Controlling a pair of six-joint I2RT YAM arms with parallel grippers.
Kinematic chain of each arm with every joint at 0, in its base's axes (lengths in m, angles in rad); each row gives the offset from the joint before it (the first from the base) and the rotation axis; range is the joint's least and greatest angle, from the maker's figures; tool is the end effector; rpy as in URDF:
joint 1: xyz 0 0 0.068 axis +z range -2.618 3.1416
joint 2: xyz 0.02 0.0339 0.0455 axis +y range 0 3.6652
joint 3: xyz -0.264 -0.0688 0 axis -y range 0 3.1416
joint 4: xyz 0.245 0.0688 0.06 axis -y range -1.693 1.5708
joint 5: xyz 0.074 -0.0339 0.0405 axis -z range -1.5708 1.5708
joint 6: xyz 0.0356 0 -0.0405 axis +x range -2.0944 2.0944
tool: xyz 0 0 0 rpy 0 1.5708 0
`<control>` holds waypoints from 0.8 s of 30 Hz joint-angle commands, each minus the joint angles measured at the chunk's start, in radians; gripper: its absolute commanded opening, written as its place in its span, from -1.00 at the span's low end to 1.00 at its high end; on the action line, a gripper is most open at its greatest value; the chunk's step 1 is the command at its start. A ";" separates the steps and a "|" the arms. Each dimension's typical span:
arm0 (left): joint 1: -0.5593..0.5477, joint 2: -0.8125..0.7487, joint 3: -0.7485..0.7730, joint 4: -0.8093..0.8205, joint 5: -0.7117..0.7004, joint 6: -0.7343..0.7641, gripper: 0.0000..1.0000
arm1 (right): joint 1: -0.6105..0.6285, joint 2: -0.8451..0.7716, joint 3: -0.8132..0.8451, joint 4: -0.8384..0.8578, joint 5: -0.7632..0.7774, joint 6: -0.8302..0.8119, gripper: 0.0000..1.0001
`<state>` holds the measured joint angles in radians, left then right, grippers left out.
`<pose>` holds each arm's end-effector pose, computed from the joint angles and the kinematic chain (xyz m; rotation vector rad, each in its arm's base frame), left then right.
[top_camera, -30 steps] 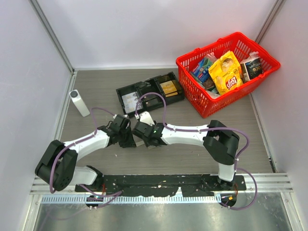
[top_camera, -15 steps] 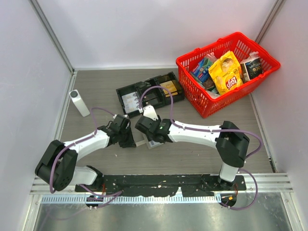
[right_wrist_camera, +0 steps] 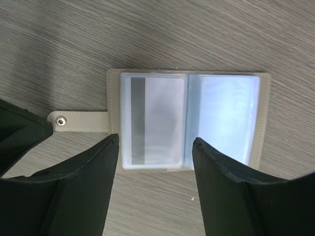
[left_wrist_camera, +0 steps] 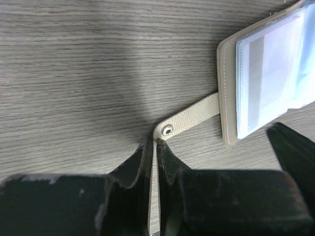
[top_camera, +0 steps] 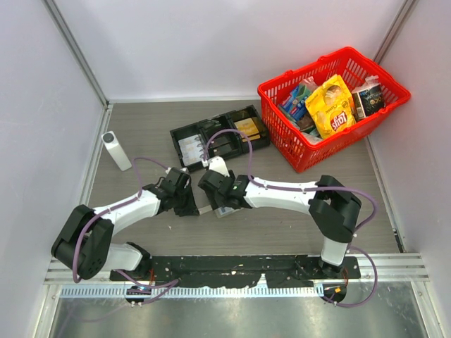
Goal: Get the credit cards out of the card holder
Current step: Remove the credit card from the card holder.
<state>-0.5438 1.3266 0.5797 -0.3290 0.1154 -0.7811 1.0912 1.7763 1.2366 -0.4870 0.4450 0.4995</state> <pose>0.1936 -0.1218 0.1510 -0.2875 2.7531 -0.5561 0.1842 0.3210 0.2067 -0.5666 2.3896 0.1001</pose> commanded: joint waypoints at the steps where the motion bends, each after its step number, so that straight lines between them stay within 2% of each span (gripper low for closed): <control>1: -0.002 0.022 -0.043 -0.053 -0.034 0.014 -0.78 | 0.003 0.057 0.018 0.068 -0.003 -0.003 0.32; 8: -0.002 0.020 -0.044 -0.053 -0.036 0.014 -0.79 | -0.008 0.103 0.009 0.079 0.006 -0.015 0.33; 16: -0.001 0.020 -0.041 -0.056 -0.033 0.014 -0.79 | -0.011 0.094 0.004 0.091 -0.078 -0.035 0.32; 20: -0.002 0.022 -0.041 -0.056 -0.033 0.014 -0.80 | -0.020 0.101 0.001 0.068 -0.031 -0.024 0.32; 24: -0.001 0.019 -0.043 -0.059 -0.034 0.016 -0.80 | -0.028 0.095 0.006 0.031 0.017 -0.024 0.20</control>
<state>-0.5430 1.3262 0.5789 -0.3283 0.1158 -0.7811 1.0733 1.8862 1.2354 -0.4324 0.3946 0.4740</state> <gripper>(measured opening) 0.101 0.626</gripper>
